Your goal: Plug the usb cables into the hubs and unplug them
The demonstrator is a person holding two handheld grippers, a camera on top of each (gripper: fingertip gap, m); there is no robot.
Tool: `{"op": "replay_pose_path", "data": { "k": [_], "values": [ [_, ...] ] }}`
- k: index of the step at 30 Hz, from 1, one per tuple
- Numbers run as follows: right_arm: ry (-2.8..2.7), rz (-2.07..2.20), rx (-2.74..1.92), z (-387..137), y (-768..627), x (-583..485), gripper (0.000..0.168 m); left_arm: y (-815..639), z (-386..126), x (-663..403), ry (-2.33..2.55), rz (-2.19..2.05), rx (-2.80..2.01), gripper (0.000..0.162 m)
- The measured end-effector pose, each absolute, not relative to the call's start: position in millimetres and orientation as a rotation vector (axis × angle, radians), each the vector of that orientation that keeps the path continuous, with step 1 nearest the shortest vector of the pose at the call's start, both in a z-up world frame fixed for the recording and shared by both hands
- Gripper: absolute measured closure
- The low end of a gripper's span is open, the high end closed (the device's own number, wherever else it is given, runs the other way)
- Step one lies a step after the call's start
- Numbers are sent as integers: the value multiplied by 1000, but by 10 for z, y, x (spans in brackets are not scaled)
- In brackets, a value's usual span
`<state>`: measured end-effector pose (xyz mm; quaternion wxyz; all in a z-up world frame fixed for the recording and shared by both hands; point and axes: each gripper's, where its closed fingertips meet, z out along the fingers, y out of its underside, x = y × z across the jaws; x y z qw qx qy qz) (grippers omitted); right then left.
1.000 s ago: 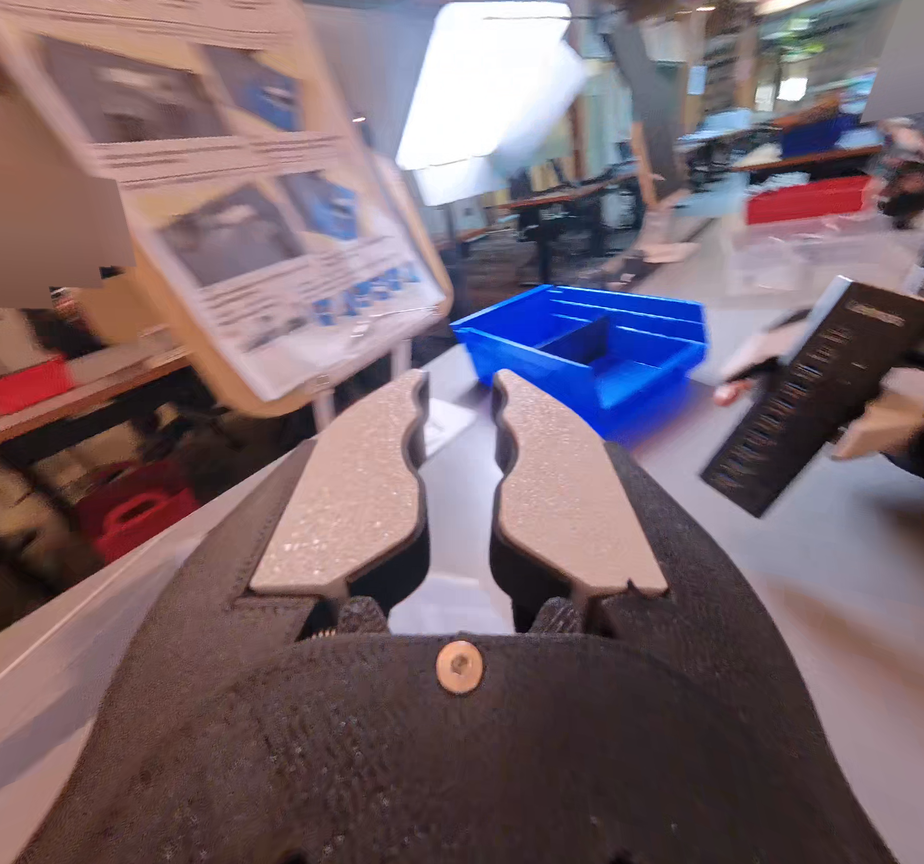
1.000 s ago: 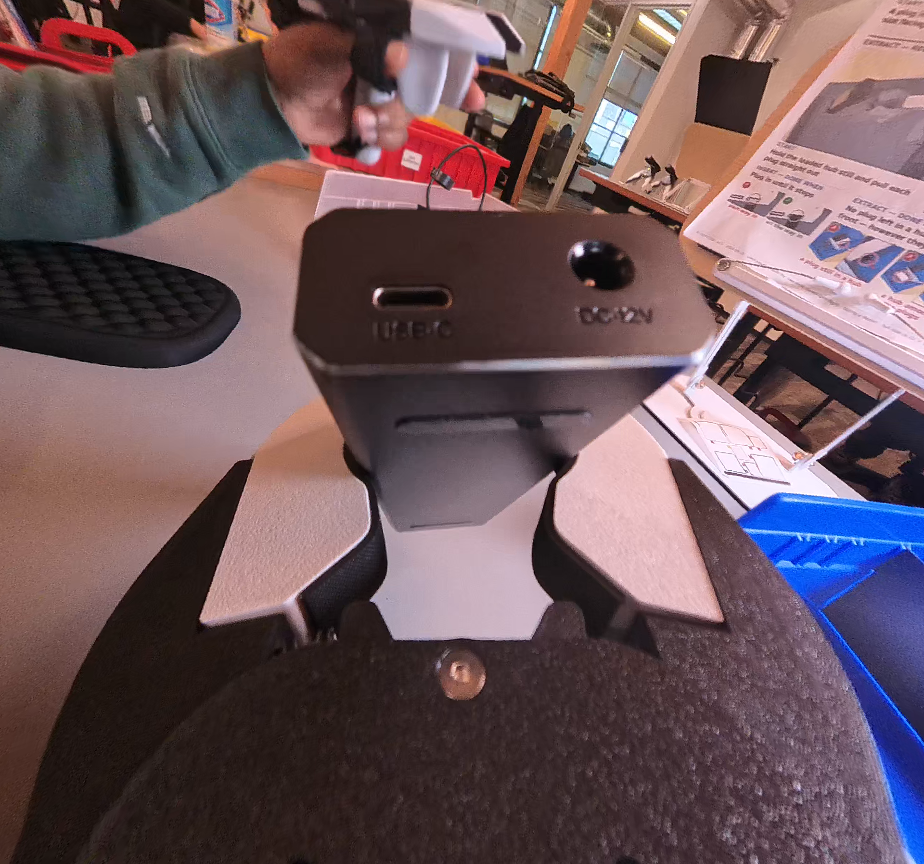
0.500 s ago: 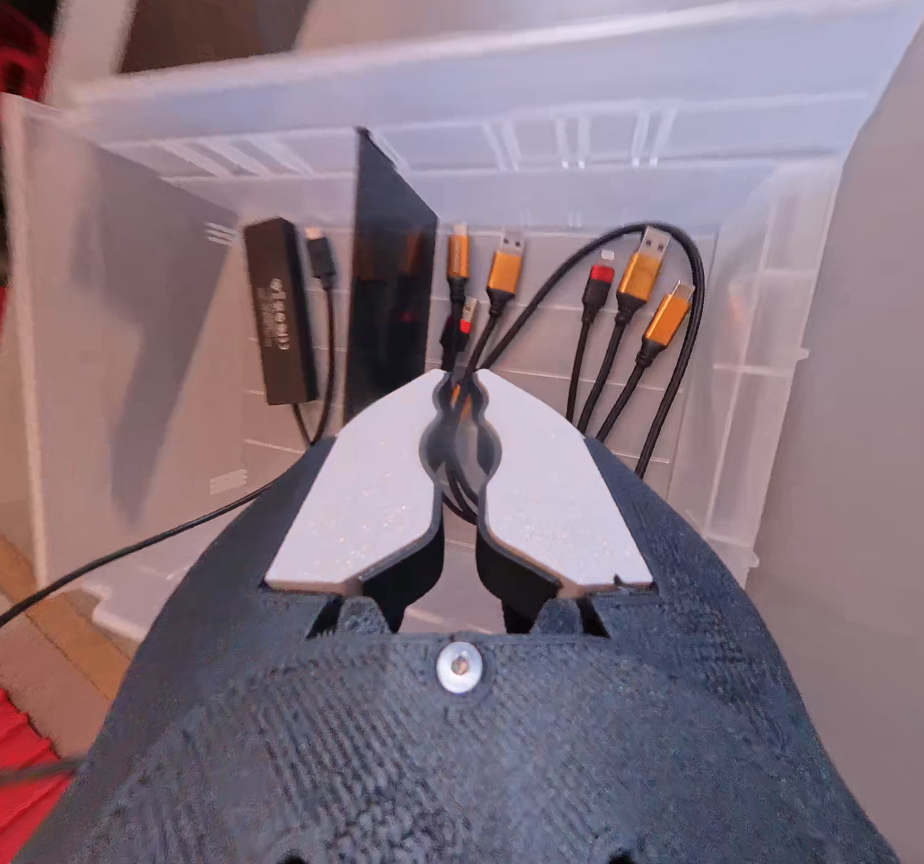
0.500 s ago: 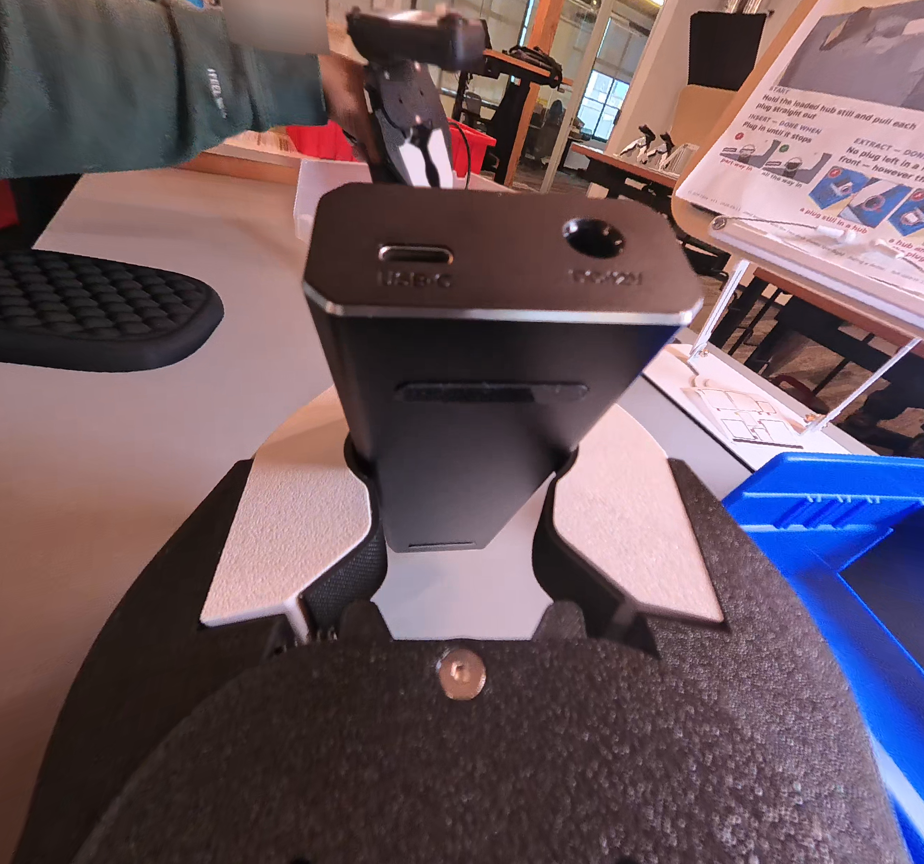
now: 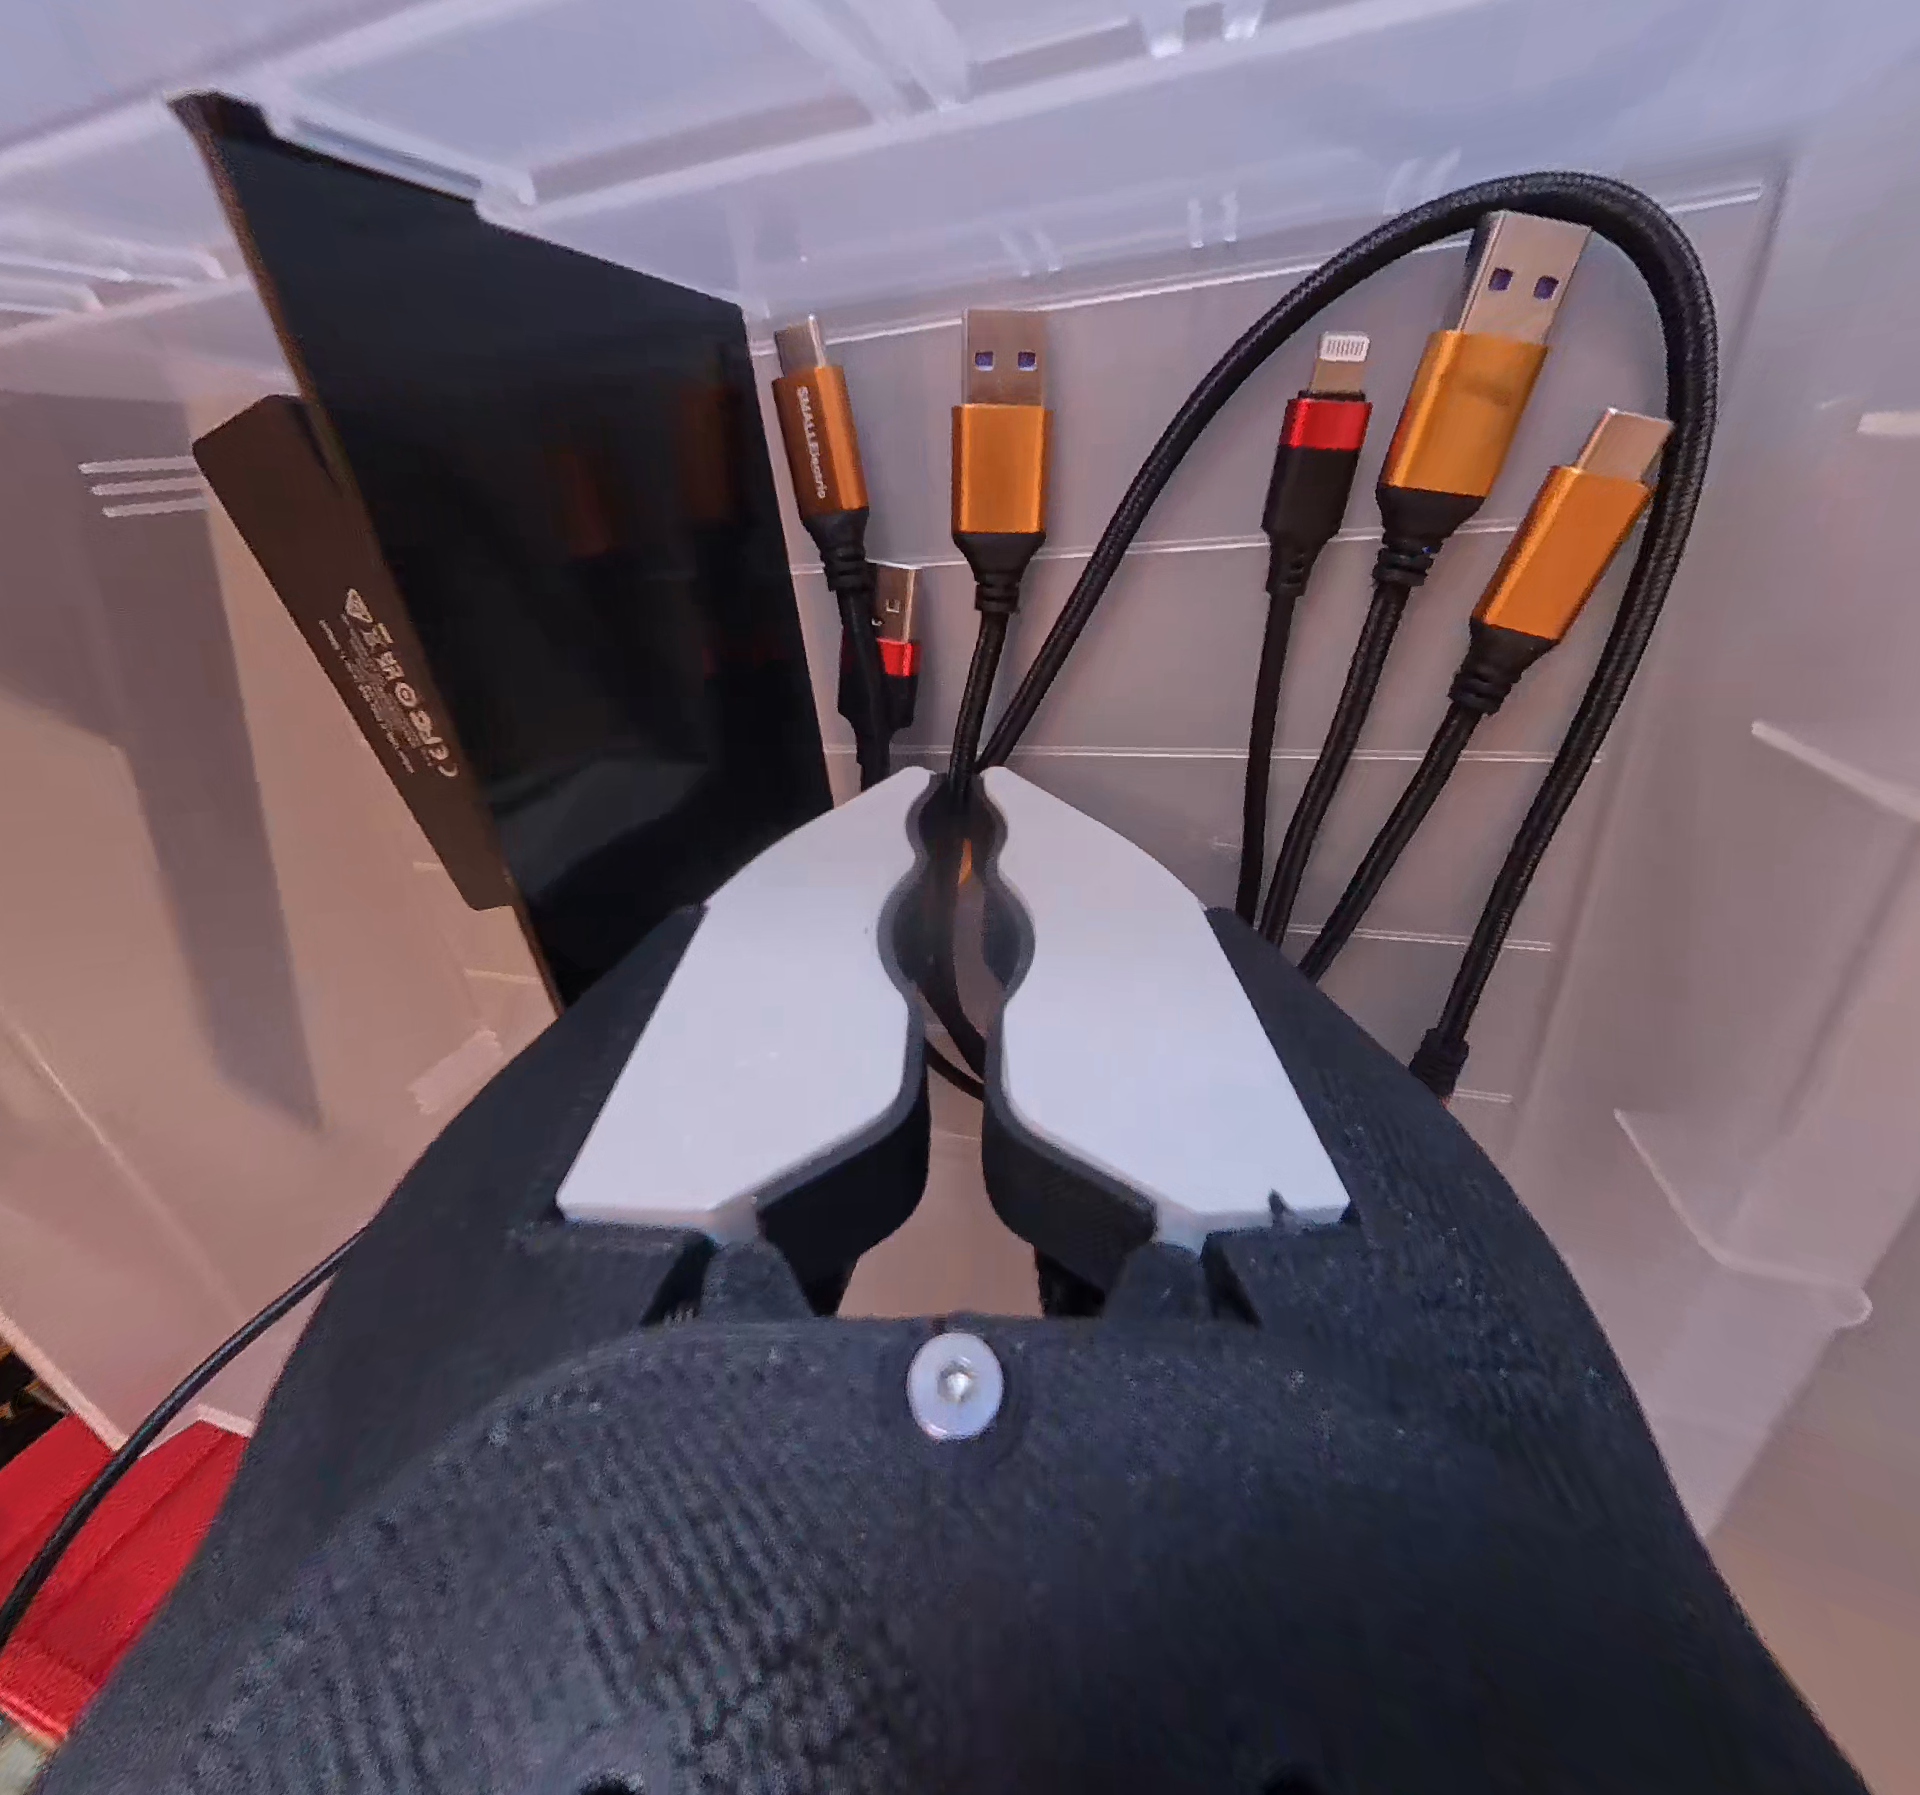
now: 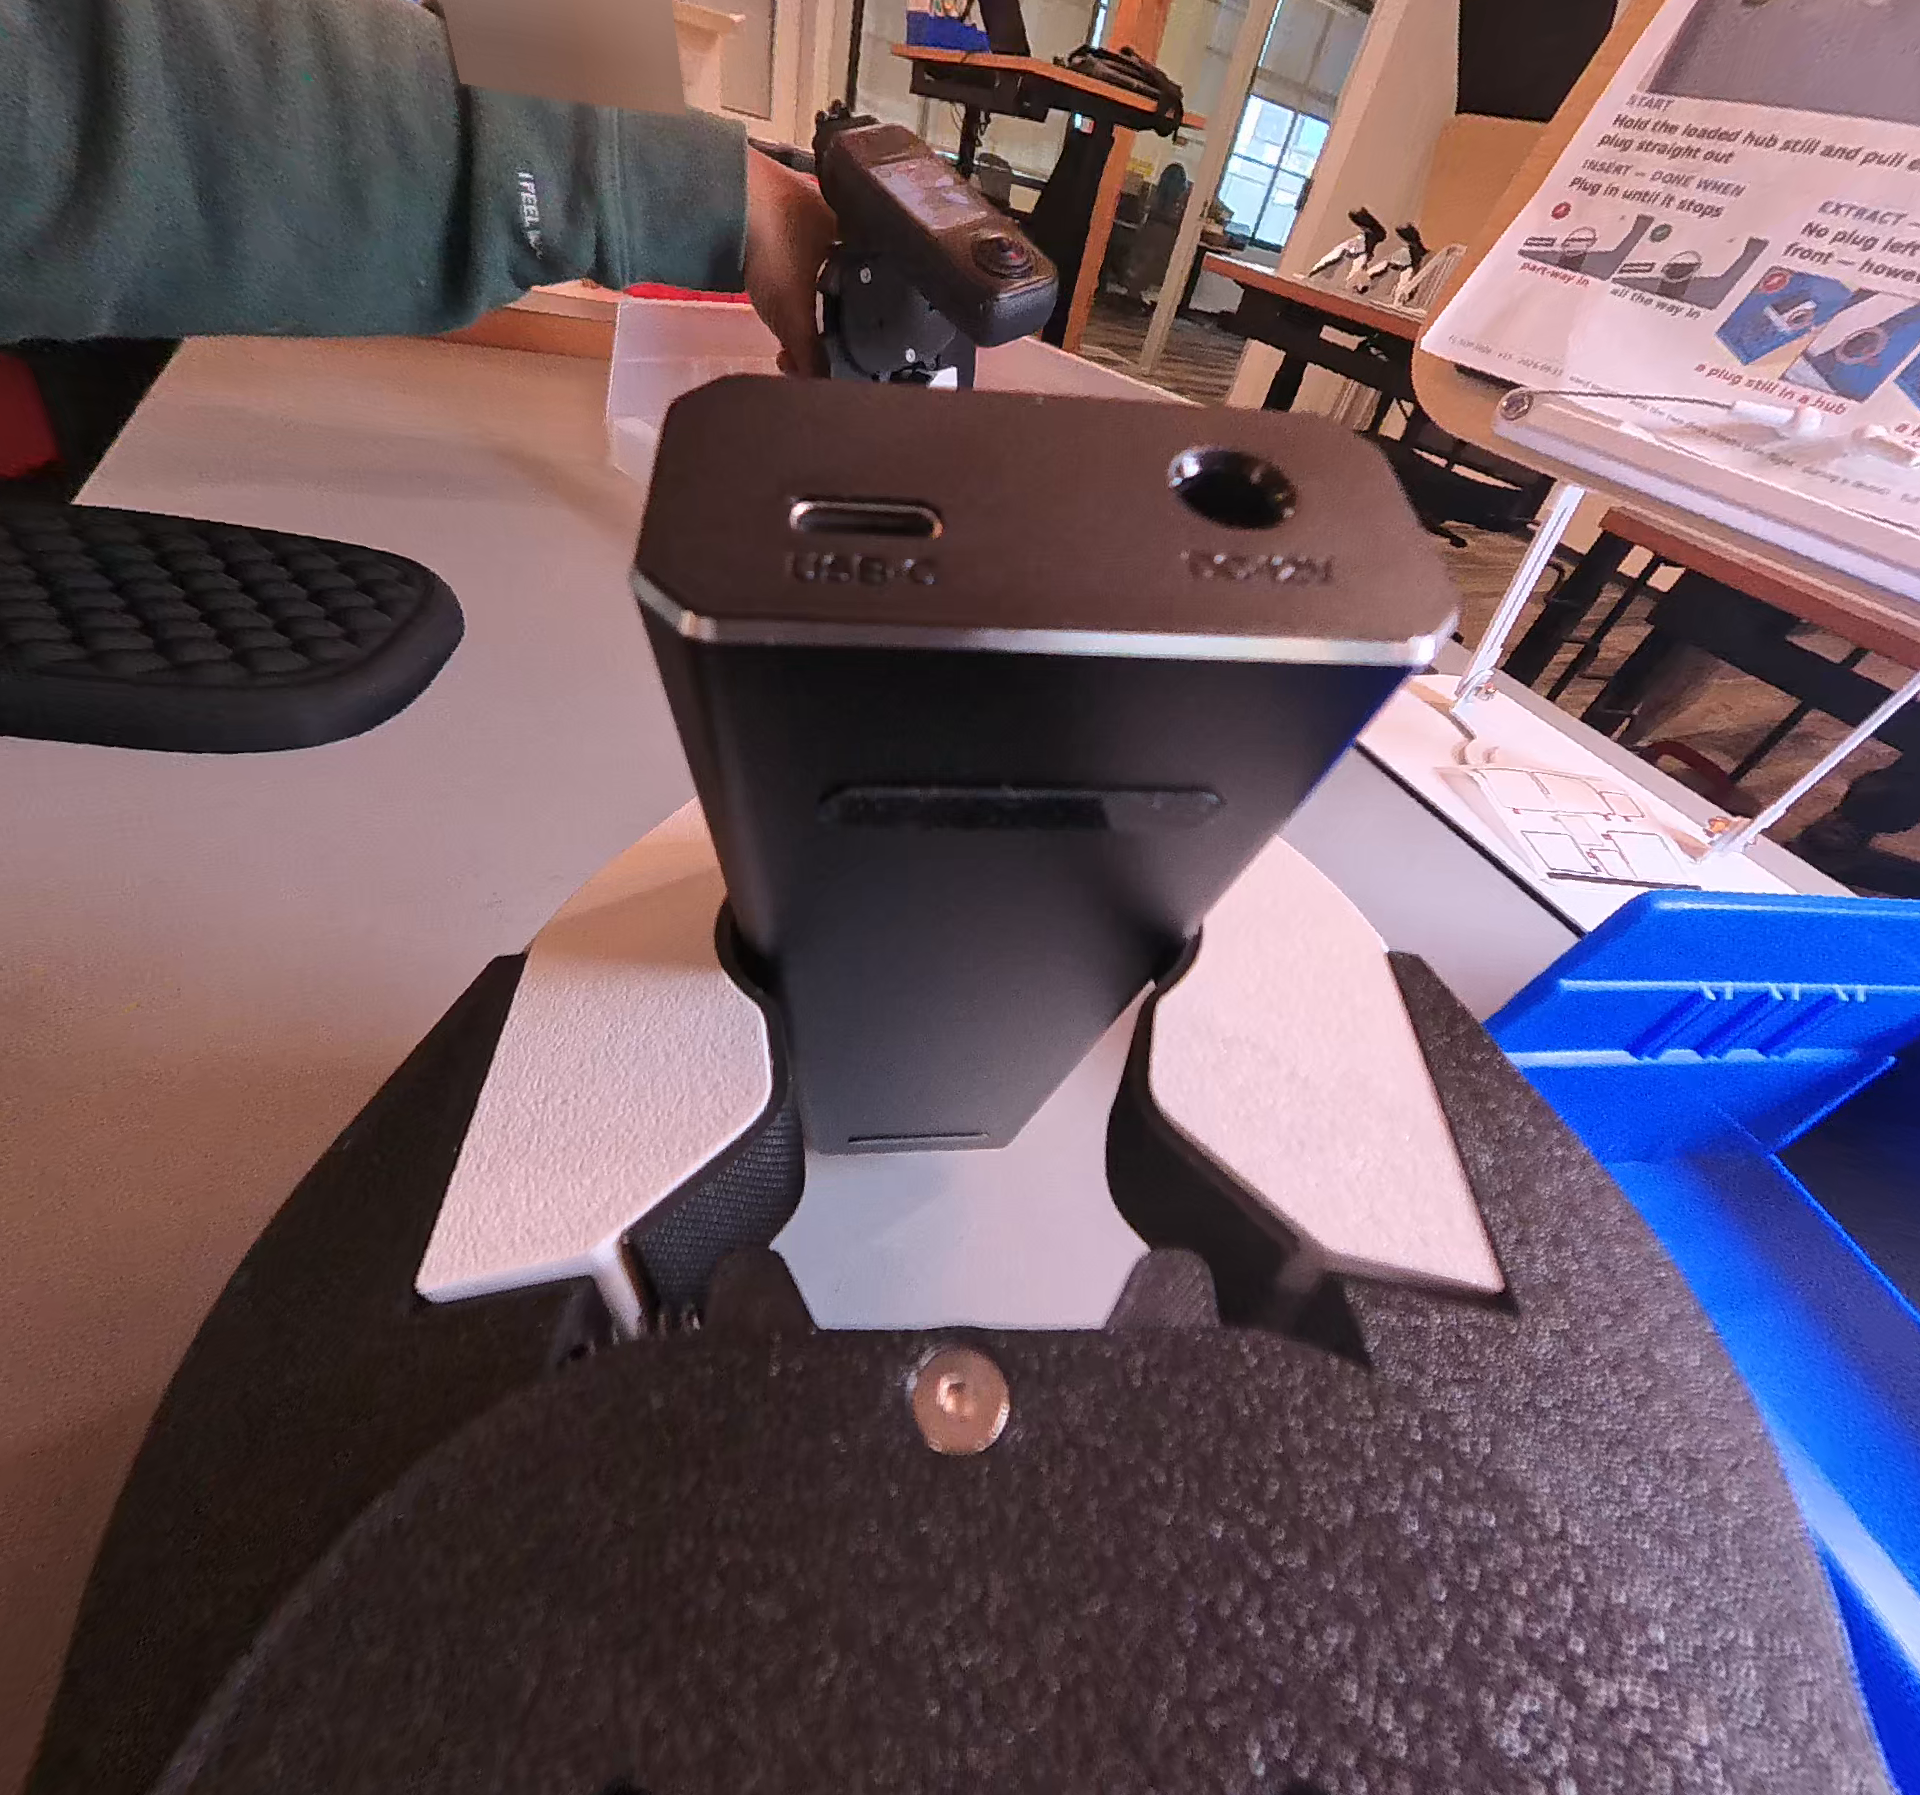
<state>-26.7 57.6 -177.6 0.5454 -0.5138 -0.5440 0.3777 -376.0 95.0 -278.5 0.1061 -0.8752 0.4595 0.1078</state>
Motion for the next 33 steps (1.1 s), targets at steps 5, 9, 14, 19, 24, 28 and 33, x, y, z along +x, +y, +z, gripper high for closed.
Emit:
{"op": "replay_pose_path", "data": {
  "k": [5, 9, 14, 19, 24, 28, 33],
  "values": [
    [-1289, 898, -1216, -1766, 565, -269, 96, 774, -2666, -3604, 1374, 187, -2589, 158],
    [-1287, 912, -1222, -1769, 558, -282, 96, 817, -2428, -3429, 1251, 43, -2528, 157],
    [-1293, 898, -1225, -1780, 550, -285, 96, 1089, -2453, -3608, 1141, 260, -2511, 147],
    [-1286, 902, -1220, -1756, 553, -274, 96, 1165, -2706, -3721, 1226, 460, -2568, 151],
    [-1289, 904, -1219, -1756, 555, -265, 96, 1152, -2823, -3757, 1257, 492, -2628, 151],
    [-1283, 896, -1206, -1720, 556, -243, 96, 1104, -2675, -3735, 1247, 478, -2591, 156],
    [-1260, 889, -1202, -1662, 589, -210, 96, 955, -1989, -3635, 1151, 501, -2428, 157]
  ]
}}
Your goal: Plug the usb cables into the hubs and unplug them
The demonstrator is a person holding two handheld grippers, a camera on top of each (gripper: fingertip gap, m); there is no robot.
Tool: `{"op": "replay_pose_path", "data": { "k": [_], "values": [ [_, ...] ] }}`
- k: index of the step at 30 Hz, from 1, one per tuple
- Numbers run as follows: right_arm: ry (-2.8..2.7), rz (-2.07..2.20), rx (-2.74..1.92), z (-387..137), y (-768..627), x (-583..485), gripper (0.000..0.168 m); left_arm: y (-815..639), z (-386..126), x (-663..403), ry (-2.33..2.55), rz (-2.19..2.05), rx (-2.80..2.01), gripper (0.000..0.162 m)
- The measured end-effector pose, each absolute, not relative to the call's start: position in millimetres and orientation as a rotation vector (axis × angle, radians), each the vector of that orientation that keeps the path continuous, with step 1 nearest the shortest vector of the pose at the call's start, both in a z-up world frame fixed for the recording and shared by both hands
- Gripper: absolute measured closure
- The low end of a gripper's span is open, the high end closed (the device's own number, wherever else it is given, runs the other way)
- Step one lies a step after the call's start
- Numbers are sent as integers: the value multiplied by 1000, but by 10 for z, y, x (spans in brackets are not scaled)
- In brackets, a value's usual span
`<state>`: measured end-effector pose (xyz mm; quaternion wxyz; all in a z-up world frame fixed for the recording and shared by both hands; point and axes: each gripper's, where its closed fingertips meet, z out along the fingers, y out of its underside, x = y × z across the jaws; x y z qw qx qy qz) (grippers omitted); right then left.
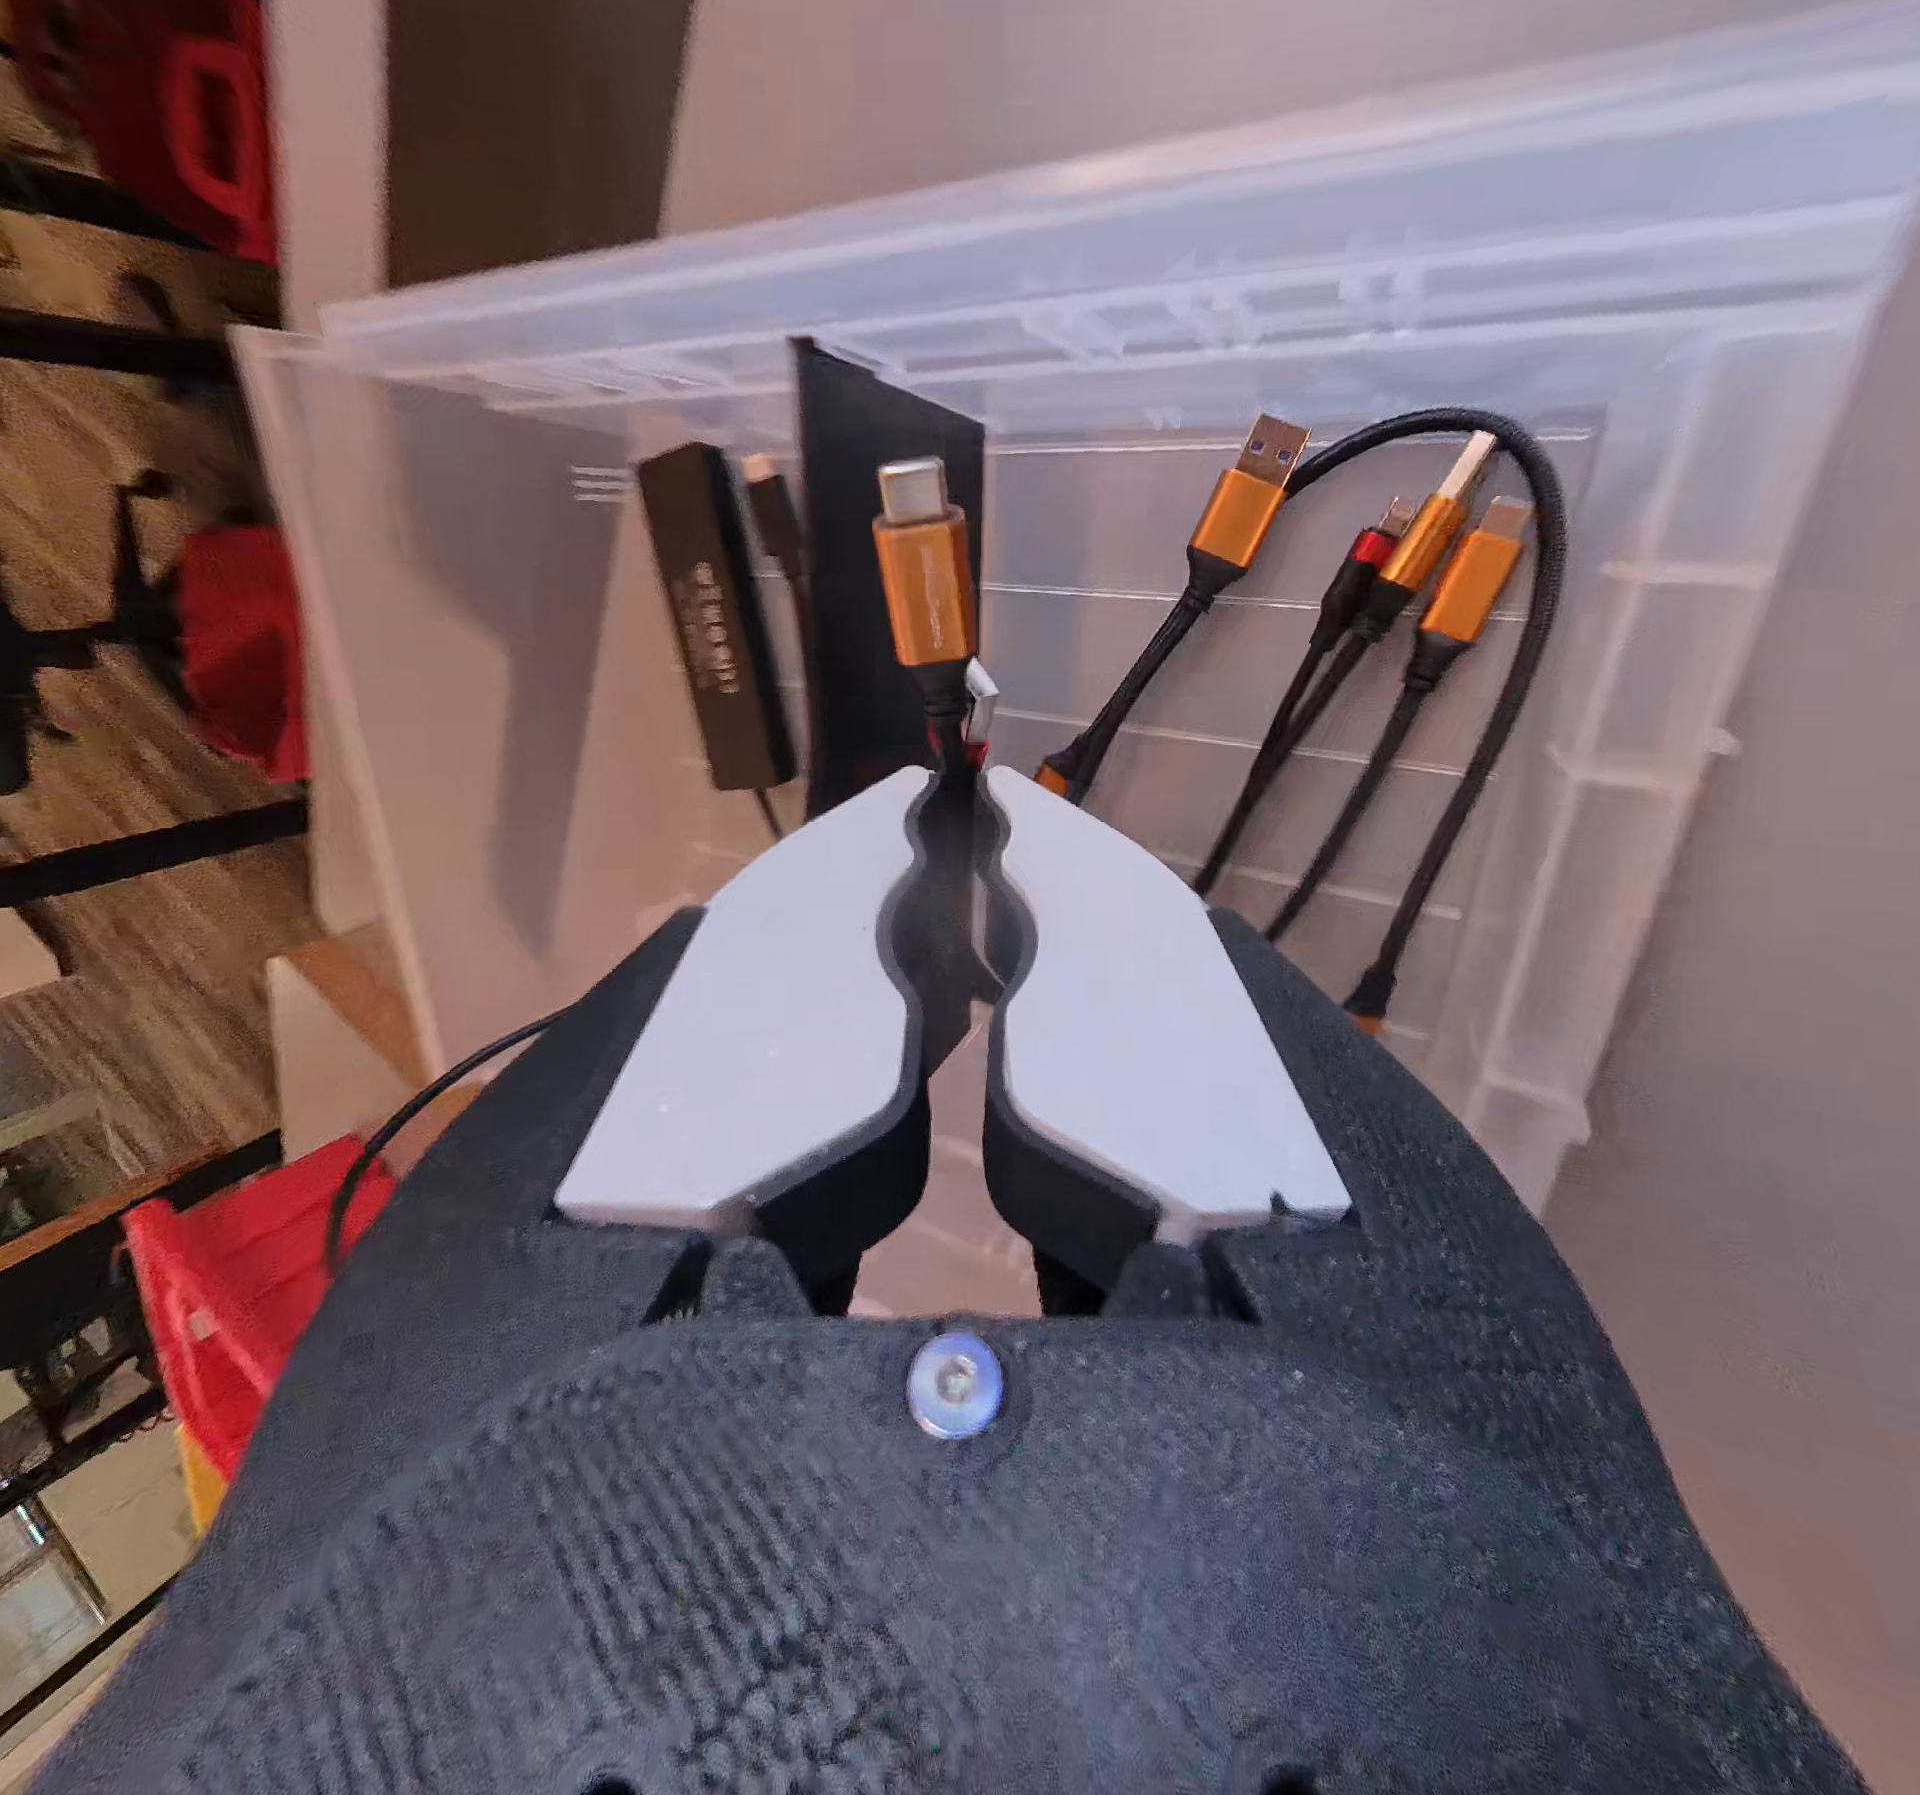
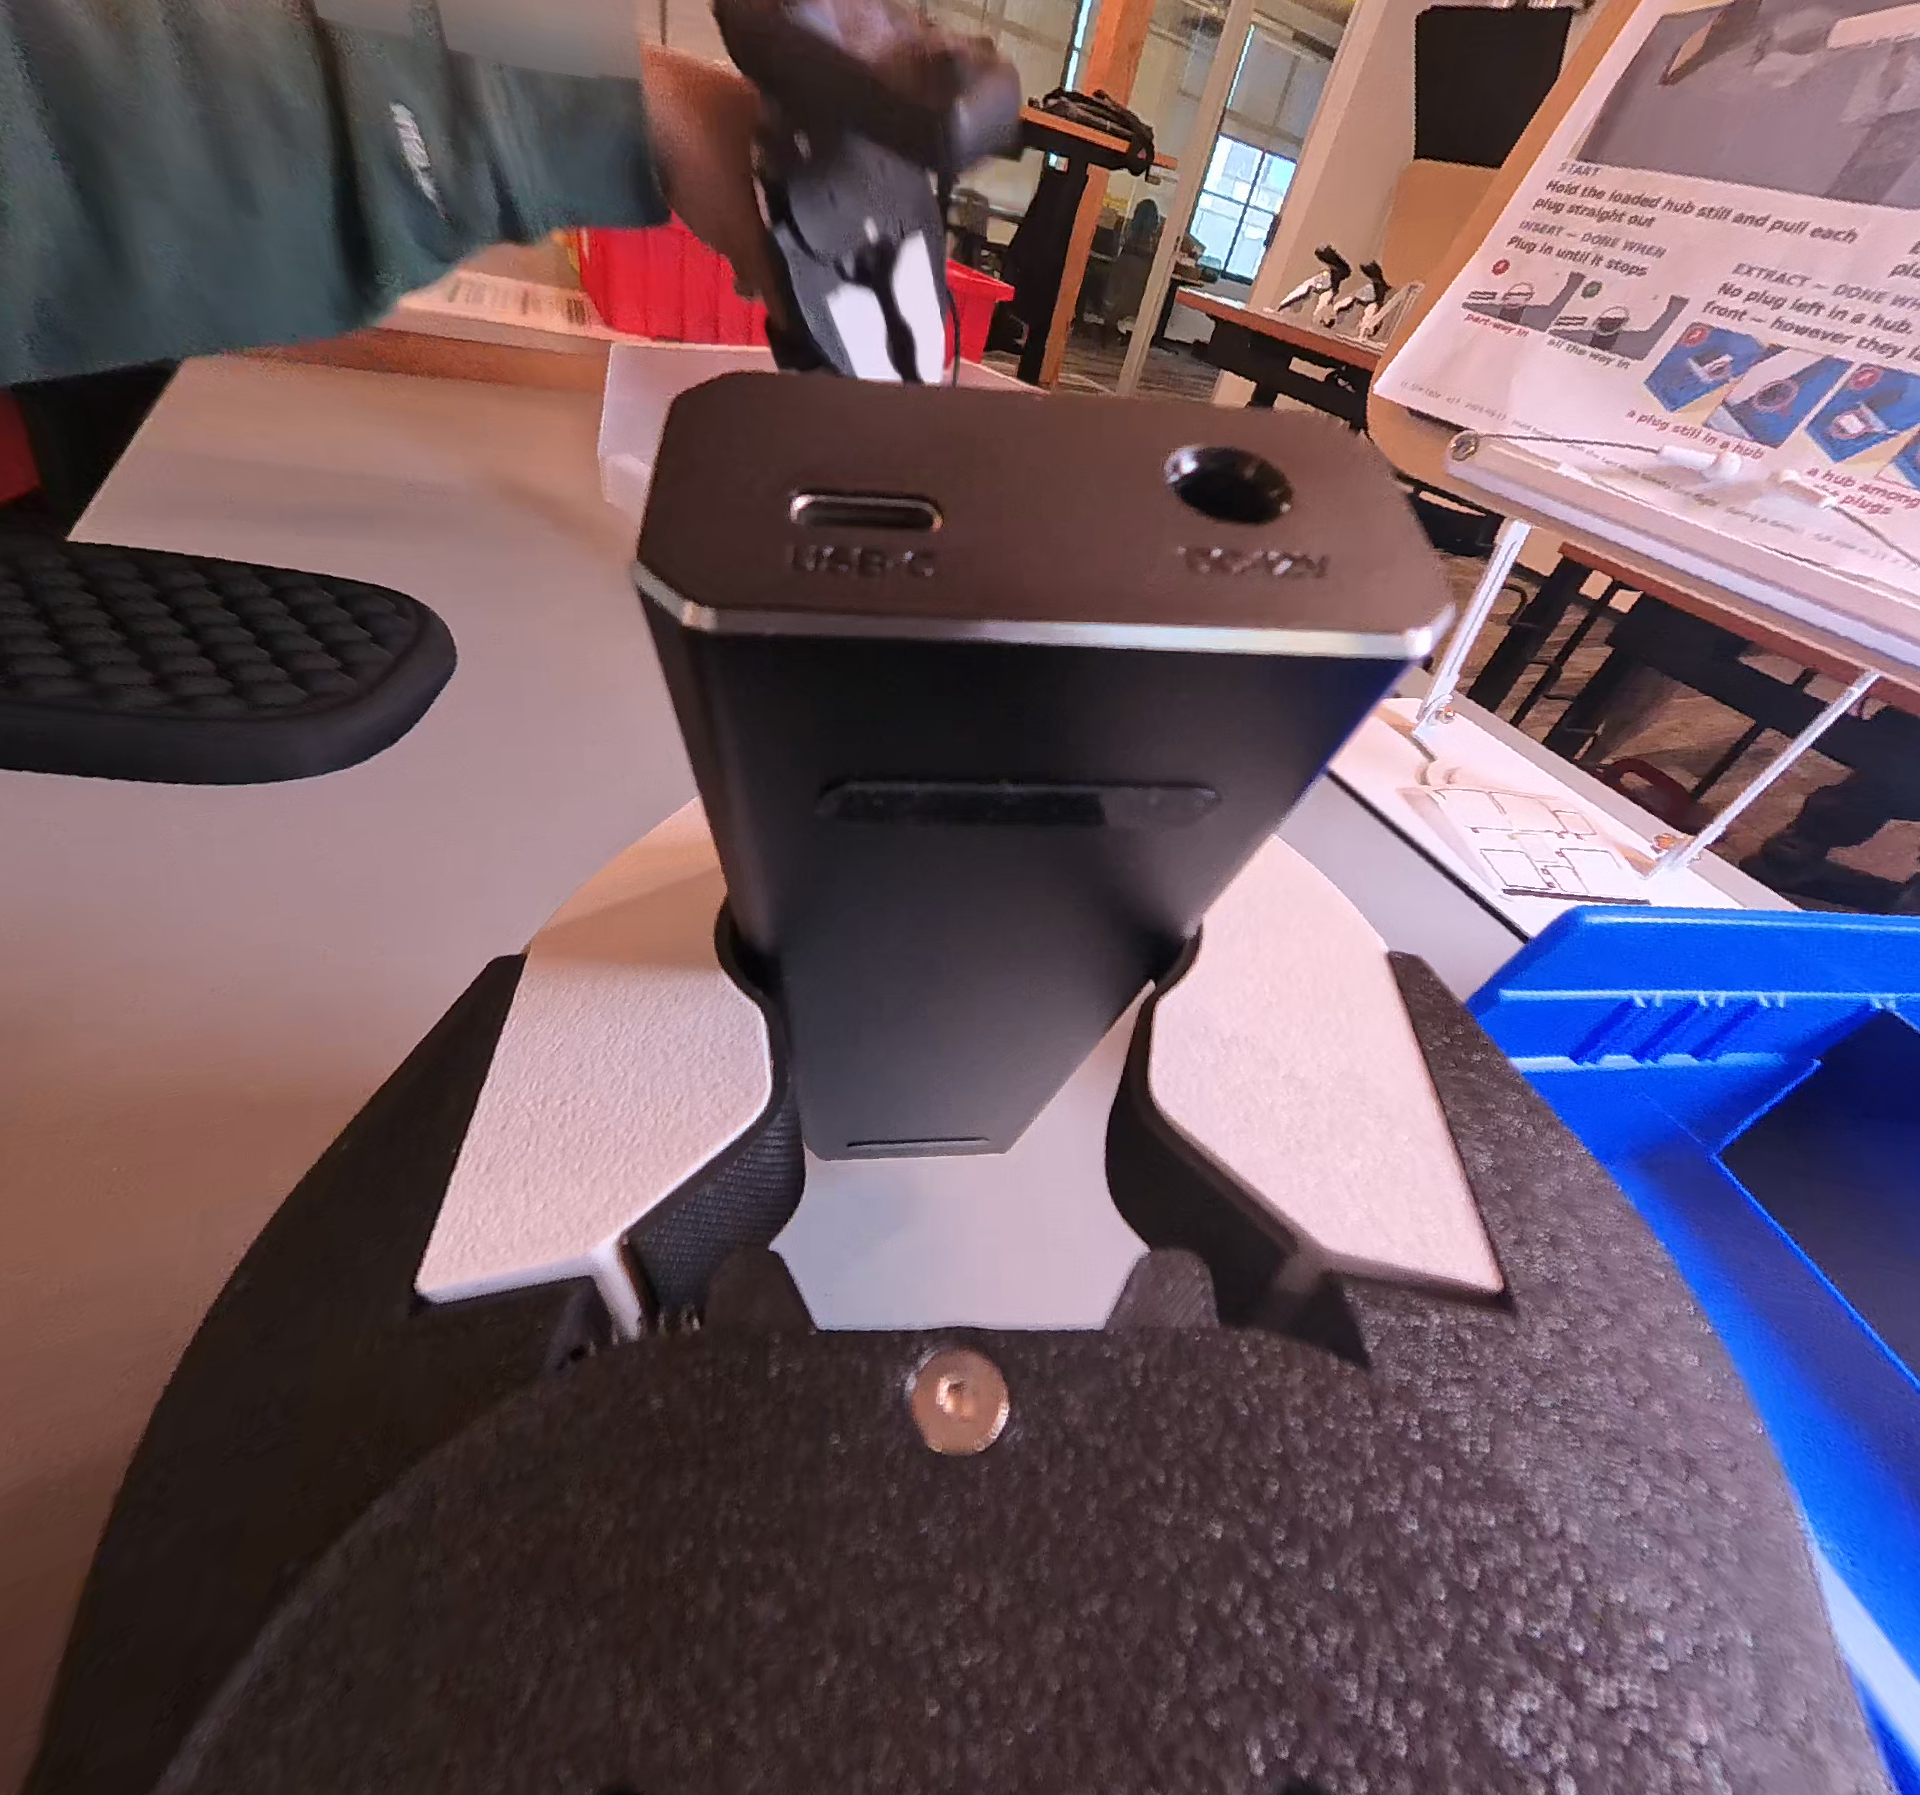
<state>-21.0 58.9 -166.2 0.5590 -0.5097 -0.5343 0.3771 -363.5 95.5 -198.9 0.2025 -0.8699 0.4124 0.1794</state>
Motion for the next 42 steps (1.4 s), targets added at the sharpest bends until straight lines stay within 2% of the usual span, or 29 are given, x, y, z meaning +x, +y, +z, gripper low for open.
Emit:
{"op": "replay_pose_path", "data": {
  "k": [5, 8, 11, 17, 21, 24, 27, 31, 36, 40, 42],
  "values": [
    [-1257, 885, -1200, -1647, 576, -213, 96, 722, -982, -3420, 1081, 536, -2242, 158],
    [-1263, 874, -1188, -1624, 536, -223, 96, 607, -556, -3298, 1074, 578, -2172, 158],
    [-1271, 854, -1172, -1604, 500, -230, 96, 605, -393, -3309, 1061, 660, -2134, 158],
    [-1264, 796, -1160, -1566, 513, -191, 96, 454, -403, -3169, 1098, 625, -2159, 157],
    [-1253, 780, -1181, -1572, 585, -160, 96, 260, 57, -3041, 1154, 792, -2101, 157],
    [-1266, 772, -1208, -1627, 626, -162, 96, -47, 281, -2826, 1271, 752, -2175, 158],
    [-1306, 767, -1227, -1698, 610, -190, 96, -373, -24, -2381, 1549, 418, -2283, 158],
    [-1376, 741, -1240, -1792, 536, -229, 96, -486, -1059, -1867, 1845, -73, -2327, 158],
    [-1411, 725, -1251, -1827, 504, -240, 96, -193, -2207, -1495, 1797, -413, -2335, 158],
    [-1432, 732, -1268, -1898, 522, -238, 96, 79, -2527, -1216, 1647, -529, -2250, 158],
    [-1445, 736, -1281, -1949, 534, -243, 96, 156, -2585, -1152, 1623, -509, -2206, 152]
  ]
}}
